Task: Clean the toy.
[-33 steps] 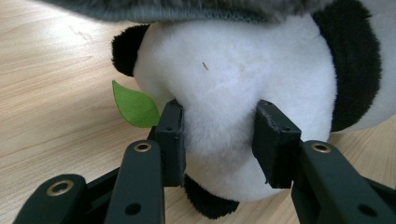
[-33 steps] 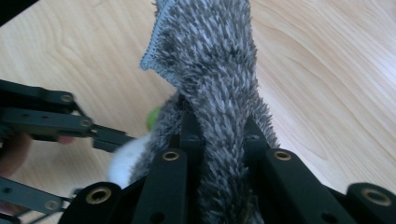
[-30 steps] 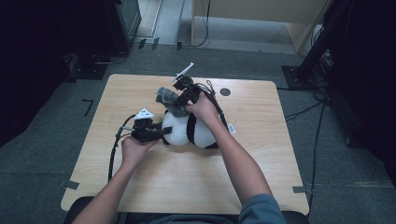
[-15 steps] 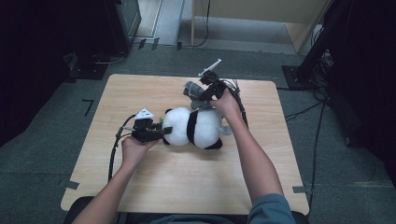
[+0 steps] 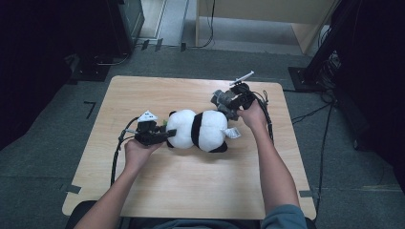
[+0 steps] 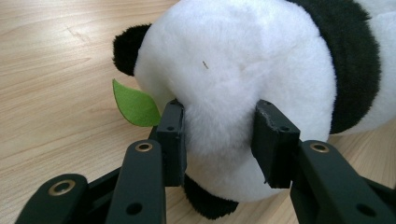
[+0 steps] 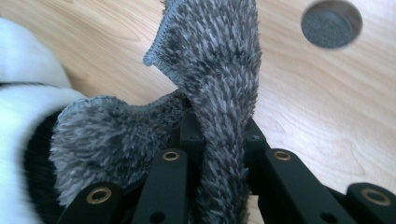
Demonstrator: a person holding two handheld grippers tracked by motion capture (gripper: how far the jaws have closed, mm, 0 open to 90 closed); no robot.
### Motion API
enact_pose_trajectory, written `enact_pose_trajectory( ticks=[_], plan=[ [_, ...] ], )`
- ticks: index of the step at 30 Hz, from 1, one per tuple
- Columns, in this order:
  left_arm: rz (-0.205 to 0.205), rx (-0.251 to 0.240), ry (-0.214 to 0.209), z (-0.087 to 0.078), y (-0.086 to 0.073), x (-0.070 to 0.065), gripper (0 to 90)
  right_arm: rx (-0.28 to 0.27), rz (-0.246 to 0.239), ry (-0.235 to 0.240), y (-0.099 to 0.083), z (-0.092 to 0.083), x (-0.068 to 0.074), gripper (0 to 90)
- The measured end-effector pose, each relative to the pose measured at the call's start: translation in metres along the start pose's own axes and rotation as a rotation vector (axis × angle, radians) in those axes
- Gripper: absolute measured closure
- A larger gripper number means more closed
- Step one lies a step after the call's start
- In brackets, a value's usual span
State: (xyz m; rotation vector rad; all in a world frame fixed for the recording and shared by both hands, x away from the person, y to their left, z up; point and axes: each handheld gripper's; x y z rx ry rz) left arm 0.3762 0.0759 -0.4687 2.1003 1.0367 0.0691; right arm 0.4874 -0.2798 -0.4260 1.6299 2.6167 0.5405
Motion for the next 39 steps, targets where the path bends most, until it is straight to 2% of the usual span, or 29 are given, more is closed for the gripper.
enact_pose_trajectory(
  ticks=[3, 6, 9, 12, 15, 17, 19, 26, 31, 34, 39],
  plan=[
    [0.001, 0.002, -0.001, 0.0, 0.0, 0.0, 59.3, 0.008, 0.012, -0.015, -0.007, 0.007, -0.006, 78.2],
    [0.002, 0.002, -0.005, 0.0, -0.001, 0.001, 59.1, 0.046, 0.013, -0.034, -0.012, 0.016, -0.01, 78.2],
    [0.002, -0.001, -0.005, 0.0, -0.001, 0.001, 59.1, 0.047, 0.032, -0.015, -0.019, 0.021, -0.014, 78.3],
    [0.002, -0.001, -0.003, 0.0, -0.001, 0.001, 59.2, 0.017, 0.038, -0.025, -0.02, 0.013, -0.014, 78.4],
    [0.002, -0.002, -0.003, 0.0, -0.001, 0.001, 59.2, -0.059, 0.041, -0.018, -0.02, -0.006, -0.01, 78.7],
    [0.001, -0.003, -0.002, 0.0, -0.001, 0.0, 59.2, -0.083, 0.033, -0.02, -0.018, -0.019, -0.006, 78.7],
    [0.001, -0.004, -0.002, 0.0, -0.001, 0.001, 59.2, -0.103, 0.002, -0.042, -0.015, -0.033, 0.003, 78.7],
    [0.004, -0.006, -0.001, -0.001, -0.001, 0.001, 59.2, -0.156, -0.1, -0.045, -0.004, -0.071, 0.043, 78.6],
    [0.001, -0.01, 0.0, 0.0, -0.001, 0.0, 59.3, -0.162, -0.14, -0.022, 0.003, -0.085, 0.071, 78.6],
    [0.003, -0.01, 0.001, 0.0, -0.001, 0.0, 59.3, -0.172, -0.167, 0.013, 0.008, -0.091, 0.09, 78.6],
    [0.003, -0.008, 0.002, 0.0, -0.001, 0.0, 59.5, -0.179, -0.225, 0.063, 0.018, -0.09, 0.125, 78.6]
  ],
)
Point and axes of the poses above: each handheld gripper's, and its own axes: z roughly forward along the jaws, y roughly out of its top, x roughly to its left, and after that the axes turned 10 degrees about x, right-handed
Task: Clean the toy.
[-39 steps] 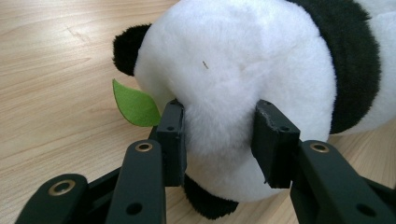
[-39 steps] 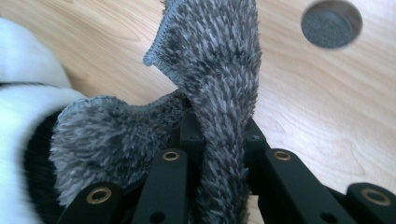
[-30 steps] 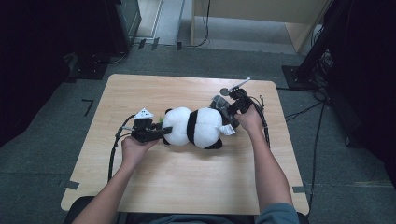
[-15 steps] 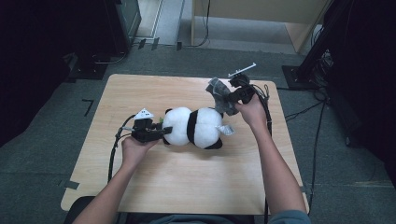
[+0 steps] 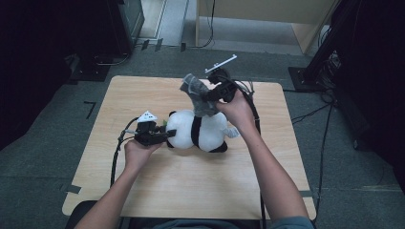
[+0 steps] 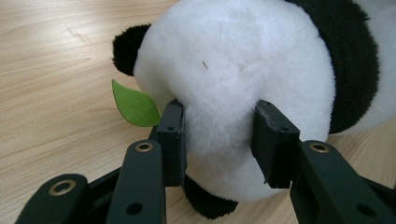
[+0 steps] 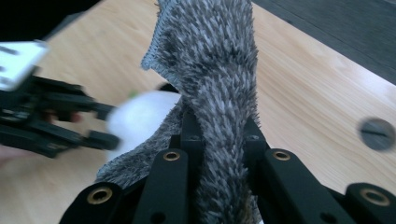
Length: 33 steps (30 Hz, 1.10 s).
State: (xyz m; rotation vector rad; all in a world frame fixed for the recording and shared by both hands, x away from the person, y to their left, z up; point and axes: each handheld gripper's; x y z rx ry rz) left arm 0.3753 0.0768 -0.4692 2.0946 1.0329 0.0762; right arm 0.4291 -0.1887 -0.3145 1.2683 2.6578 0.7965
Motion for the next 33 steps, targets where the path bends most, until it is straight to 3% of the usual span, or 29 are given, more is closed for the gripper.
enact_pose_trajectory(
  ticks=[10, 18, 28, 33],
  plan=[
    [-0.001, -0.003, 0.0, 0.0, 0.0, 0.0, 59.6, 0.025, -0.053, 0.1, 0.016, 0.046, 0.047, 78.6],
    [-0.002, 0.01, 0.004, 0.0, 0.0, 0.0, 59.8, 0.096, -0.032, 0.131, 0.007, 0.095, 0.051, 78.5],
    [0.002, 0.012, 0.011, 0.001, 0.001, -0.001, 60.7, 0.064, -0.013, 0.099, -0.008, 0.078, 0.031, 78.4],
    [0.008, 0.017, 0.016, 0.001, 0.002, -0.001, 60.9, 0.057, 0.022, 0.079, -0.02, 0.065, 0.018, 78.3]
  ],
)
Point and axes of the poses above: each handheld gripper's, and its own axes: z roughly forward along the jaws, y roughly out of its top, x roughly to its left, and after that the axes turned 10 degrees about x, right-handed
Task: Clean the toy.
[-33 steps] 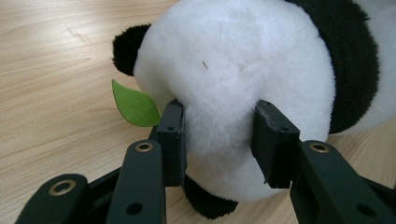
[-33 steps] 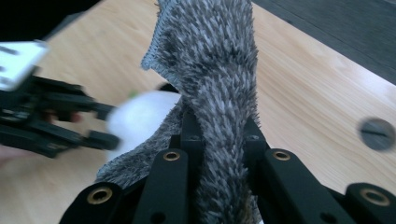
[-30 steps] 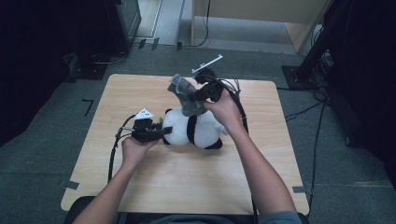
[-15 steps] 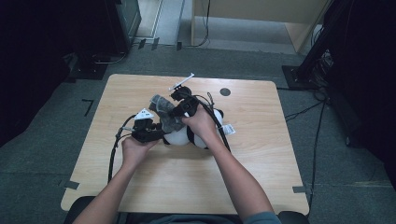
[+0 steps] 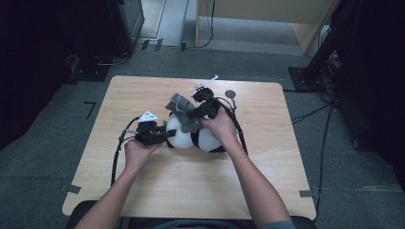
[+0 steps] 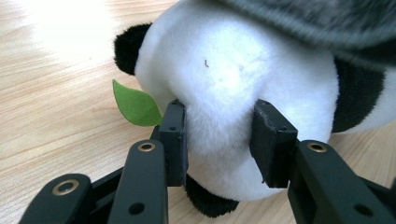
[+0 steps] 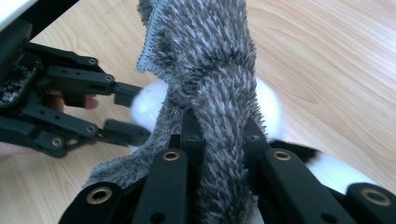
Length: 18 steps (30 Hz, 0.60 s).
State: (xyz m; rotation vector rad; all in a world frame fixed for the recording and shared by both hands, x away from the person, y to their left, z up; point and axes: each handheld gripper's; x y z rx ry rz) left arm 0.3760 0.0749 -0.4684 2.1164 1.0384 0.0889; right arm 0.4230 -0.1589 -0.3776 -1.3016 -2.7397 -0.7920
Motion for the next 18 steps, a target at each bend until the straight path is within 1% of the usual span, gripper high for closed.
enact_pose_trajectory(
  ticks=[2, 7, 12, 15, 16, 18],
  plan=[
    [0.0, 0.0, 0.0, 0.0, 0.0, 0.0, 60.9, -0.011, 0.002, -0.01, -0.005, -0.007, -0.005, 78.3],
    [0.003, 0.0, 0.0, 0.0, 0.0, 0.0, 60.9, -0.04, 0.024, -0.035, -0.016, -0.028, -0.017, 78.2],
    [0.006, -0.003, -0.001, 0.0, 0.0, 0.0, 60.9, -0.043, 0.054, -0.049, -0.029, -0.042, -0.031, 78.2],
    [0.006, -0.005, -0.001, 0.0, 0.0, 0.0, 60.9, -0.054, 0.084, -0.043, -0.038, -0.047, -0.04, 78.2],
    [0.007, -0.005, -0.001, 0.0, 0.0, 0.0, 60.9, -0.057, 0.088, -0.043, -0.041, -0.048, -0.043, 78.2],
    [0.006, -0.006, -0.002, 0.0, 0.0, 0.0, 60.9, -0.064, 0.104, -0.032, -0.046, -0.05, -0.048, 78.2]
  ],
)
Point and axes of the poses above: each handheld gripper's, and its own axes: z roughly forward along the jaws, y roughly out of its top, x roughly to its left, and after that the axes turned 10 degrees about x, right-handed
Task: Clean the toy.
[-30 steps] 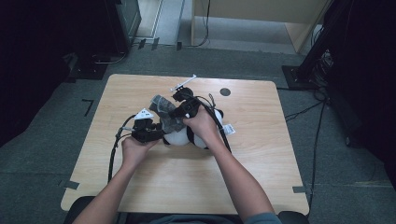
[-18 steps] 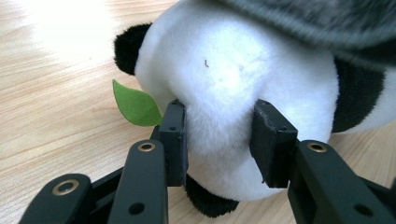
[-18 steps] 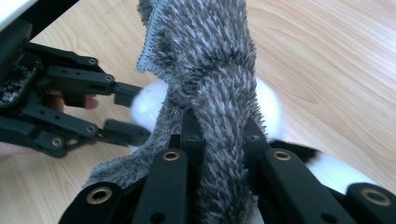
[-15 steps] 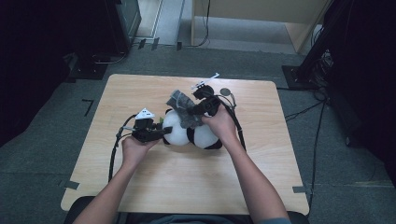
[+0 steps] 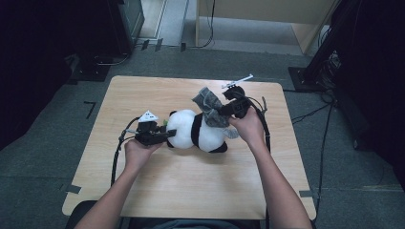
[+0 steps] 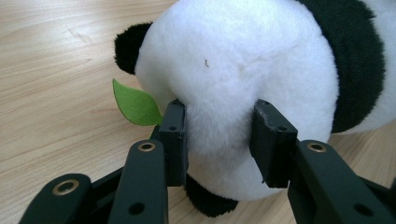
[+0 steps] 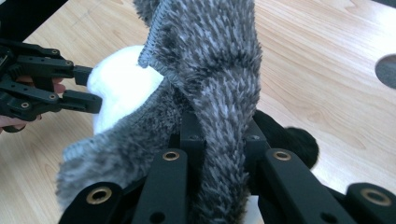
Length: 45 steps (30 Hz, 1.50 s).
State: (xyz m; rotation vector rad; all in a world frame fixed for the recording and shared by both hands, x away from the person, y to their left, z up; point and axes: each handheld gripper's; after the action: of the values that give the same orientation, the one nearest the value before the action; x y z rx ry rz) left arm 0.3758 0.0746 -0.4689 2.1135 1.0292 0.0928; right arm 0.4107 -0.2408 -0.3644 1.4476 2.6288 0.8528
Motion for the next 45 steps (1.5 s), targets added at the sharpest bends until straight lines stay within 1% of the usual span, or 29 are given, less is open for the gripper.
enact_pose_trajectory(
  ticks=[6, 12, 17, 22, 24, 26, 28, 31, 34, 36, 39, 41, 45],
  plan=[
    [-0.002, -0.003, -0.001, 0.0, 0.0, 0.0, 60.9, -0.022, 0.034, 0.004, -0.012, -0.009, -0.013, 78.2],
    [-0.003, -0.003, -0.003, 0.0, 0.0, 0.0, 60.9, -0.033, 0.071, -0.014, -0.026, -0.017, -0.027, 78.3],
    [-0.008, -0.004, -0.004, 0.0, 0.0, 0.0, 60.8, -0.02, 0.112, -0.032, -0.039, -0.016, -0.038, 78.4],
    [-0.01, -0.004, -0.004, 0.0, 0.0, 0.0, 60.8, 0.013, 0.148, -0.037, -0.05, -0.005, -0.048, 78.6],
    [-0.012, -0.004, -0.006, 0.0, 0.0, 0.001, 60.9, 0.006, 0.148, -0.035, -0.052, -0.006, -0.05, 78.6],
    [-0.014, -0.005, -0.008, 0.0, 0.0, 0.001, 60.8, -0.013, 0.15, -0.028, -0.052, -0.012, -0.049, 78.7],
    [-0.014, -0.006, -0.01, 0.0, 0.0, 0.001, 60.8, -0.037, 0.144, -0.021, -0.049, -0.021, -0.046, 78.7],
    [-0.013, -0.007, -0.011, 0.0, 0.0, 0.001, 60.8, -0.079, 0.117, -0.005, -0.04, -0.035, -0.036, 78.7],
    [-0.018, -0.011, -0.015, 0.0, -0.001, 0.001, 60.8, -0.112, 0.075, 0.011, -0.027, -0.045, -0.021, 78.7],
    [-0.018, -0.011, -0.016, 0.0, -0.001, 0.001, 60.8, -0.122, 0.046, 0.03, -0.018, -0.047, -0.009, 78.7],
    [-0.019, -0.011, -0.018, 0.0, -0.001, 0.002, 60.7, -0.127, 0.001, 0.06, -0.002, -0.043, 0.01, 78.7],
    [-0.018, -0.009, -0.018, 0.0, 0.0, 0.002, 60.7, -0.126, -0.026, 0.074, 0.008, -0.037, 0.021, 78.7],
    [-0.015, -0.013, -0.017, 0.0, -0.001, 0.002, 60.7, -0.104, -0.062, 0.104, 0.028, -0.017, 0.04, 78.7]
  ],
)
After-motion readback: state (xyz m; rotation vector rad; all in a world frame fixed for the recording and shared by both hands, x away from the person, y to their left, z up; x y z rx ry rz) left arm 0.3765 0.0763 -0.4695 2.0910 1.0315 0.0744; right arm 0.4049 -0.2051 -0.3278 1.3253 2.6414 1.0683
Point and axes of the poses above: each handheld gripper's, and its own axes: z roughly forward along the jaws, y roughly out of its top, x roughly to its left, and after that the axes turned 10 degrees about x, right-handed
